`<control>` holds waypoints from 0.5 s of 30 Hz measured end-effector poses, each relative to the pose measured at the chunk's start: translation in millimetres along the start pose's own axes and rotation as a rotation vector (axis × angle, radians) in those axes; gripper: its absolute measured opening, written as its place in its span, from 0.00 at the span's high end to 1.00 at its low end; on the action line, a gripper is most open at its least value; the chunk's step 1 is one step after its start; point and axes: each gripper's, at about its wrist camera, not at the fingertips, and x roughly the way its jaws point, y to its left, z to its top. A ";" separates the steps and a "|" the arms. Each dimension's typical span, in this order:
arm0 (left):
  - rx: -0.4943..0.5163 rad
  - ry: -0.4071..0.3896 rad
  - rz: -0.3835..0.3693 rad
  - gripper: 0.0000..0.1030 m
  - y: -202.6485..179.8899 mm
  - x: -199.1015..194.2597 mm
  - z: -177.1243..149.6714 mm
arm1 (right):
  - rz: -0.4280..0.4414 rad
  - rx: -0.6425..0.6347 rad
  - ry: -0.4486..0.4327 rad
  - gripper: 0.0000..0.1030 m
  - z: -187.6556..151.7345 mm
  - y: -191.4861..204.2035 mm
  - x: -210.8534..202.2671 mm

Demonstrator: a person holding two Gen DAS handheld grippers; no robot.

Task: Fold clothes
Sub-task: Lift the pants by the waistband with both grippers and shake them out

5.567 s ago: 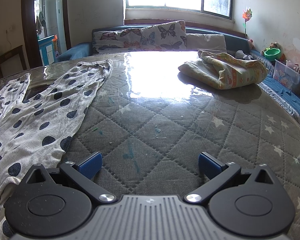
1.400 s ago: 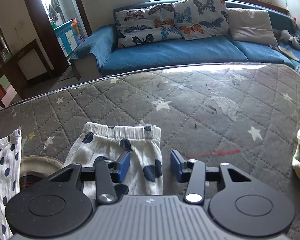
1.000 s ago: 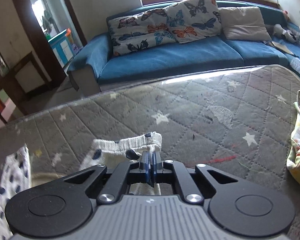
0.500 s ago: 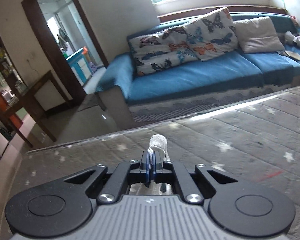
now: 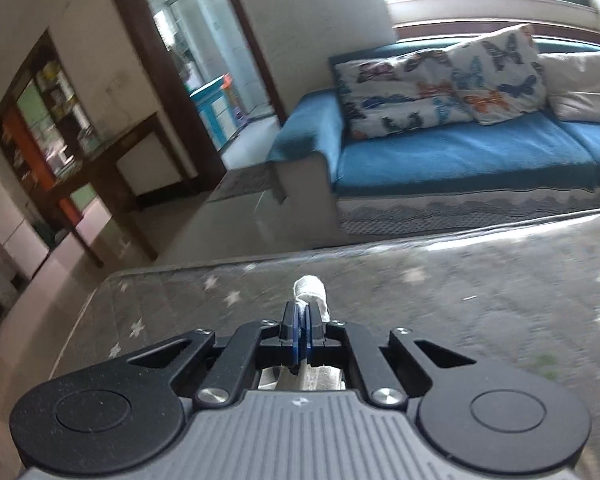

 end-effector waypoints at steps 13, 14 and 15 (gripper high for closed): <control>-0.111 0.036 0.048 0.93 23.4 -11.1 -16.3 | 0.123 -0.081 0.116 0.91 -39.7 66.4 44.7; -0.112 0.037 0.047 0.93 24.3 -11.4 -17.8 | 0.133 -0.081 0.119 0.91 -39.9 66.8 44.7; -0.115 0.039 0.048 0.93 25.0 -11.0 -17.7 | 0.142 -0.074 0.123 0.91 -37.8 64.9 42.9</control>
